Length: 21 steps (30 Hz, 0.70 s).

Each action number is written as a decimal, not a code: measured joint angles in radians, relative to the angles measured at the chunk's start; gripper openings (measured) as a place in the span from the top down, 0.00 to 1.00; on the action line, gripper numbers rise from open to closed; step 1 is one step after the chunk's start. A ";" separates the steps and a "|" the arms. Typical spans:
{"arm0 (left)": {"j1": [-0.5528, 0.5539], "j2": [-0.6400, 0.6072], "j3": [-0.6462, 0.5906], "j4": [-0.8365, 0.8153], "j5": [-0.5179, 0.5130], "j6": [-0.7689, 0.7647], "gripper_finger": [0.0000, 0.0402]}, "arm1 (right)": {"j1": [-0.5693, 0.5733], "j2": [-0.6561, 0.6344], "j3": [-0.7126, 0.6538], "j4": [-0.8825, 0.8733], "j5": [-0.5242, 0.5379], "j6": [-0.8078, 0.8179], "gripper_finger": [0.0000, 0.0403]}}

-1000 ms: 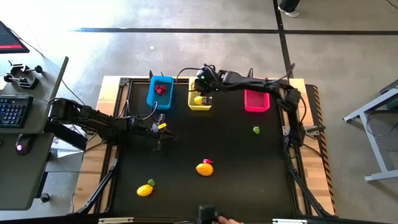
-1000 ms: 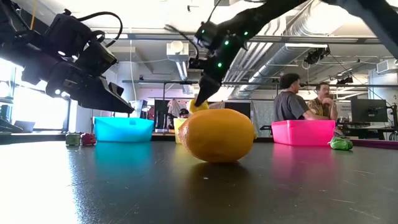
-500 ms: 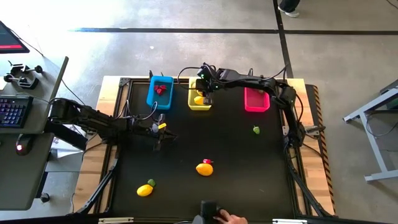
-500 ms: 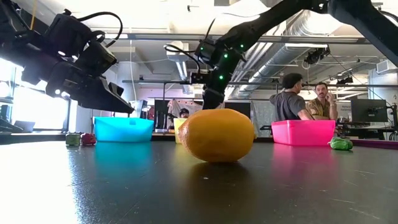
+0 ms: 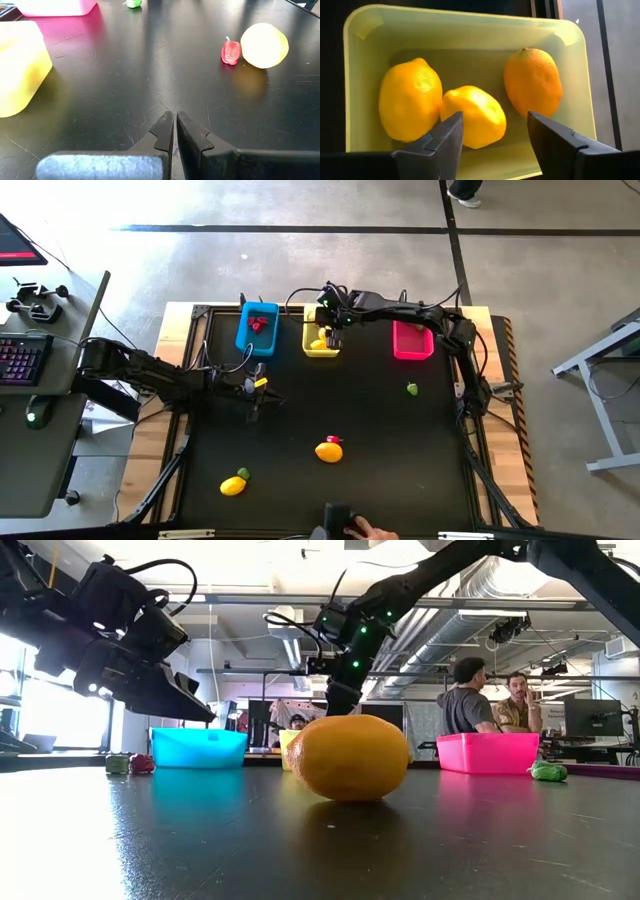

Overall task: Sort produce into baskets
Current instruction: Put the red bell pepper into the blue bin

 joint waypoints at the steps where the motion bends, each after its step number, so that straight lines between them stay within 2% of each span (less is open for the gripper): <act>1: 0.000 0.000 0.000 0.000 0.000 0.000 0.98 | 0.000 0.000 0.000 -0.002 0.004 0.000 0.48; 4: 0.000 0.000 0.000 0.001 0.000 0.003 0.98 | 0.007 0.000 0.010 -0.030 0.041 0.006 0.47; 6: 0.000 0.000 0.000 0.006 -0.003 0.012 0.98 | 0.016 0.000 0.038 -0.070 0.061 0.011 0.50; 8: 0.000 0.000 0.000 0.011 -0.018 0.016 0.98 | 0.026 -0.007 0.067 -0.094 0.064 0.011 0.57; 11: 0.000 0.000 0.000 -0.005 -0.041 0.012 0.98 | 0.035 -0.036 0.069 -0.073 0.038 0.022 0.77; 13: 0.000 0.000 0.000 -0.031 -0.047 0.008 0.98 | 0.038 -0.057 0.038 -0.019 -0.025 0.046 0.92; 14: 0.000 0.000 0.000 -0.044 -0.047 0.008 0.98 | 0.043 -0.067 0.008 0.009 -0.050 0.048 0.96; 21: -0.001 0.000 0.000 -0.067 -0.048 -0.001 0.98 | 0.121 -0.174 -0.270 0.405 -0.068 0.096 0.99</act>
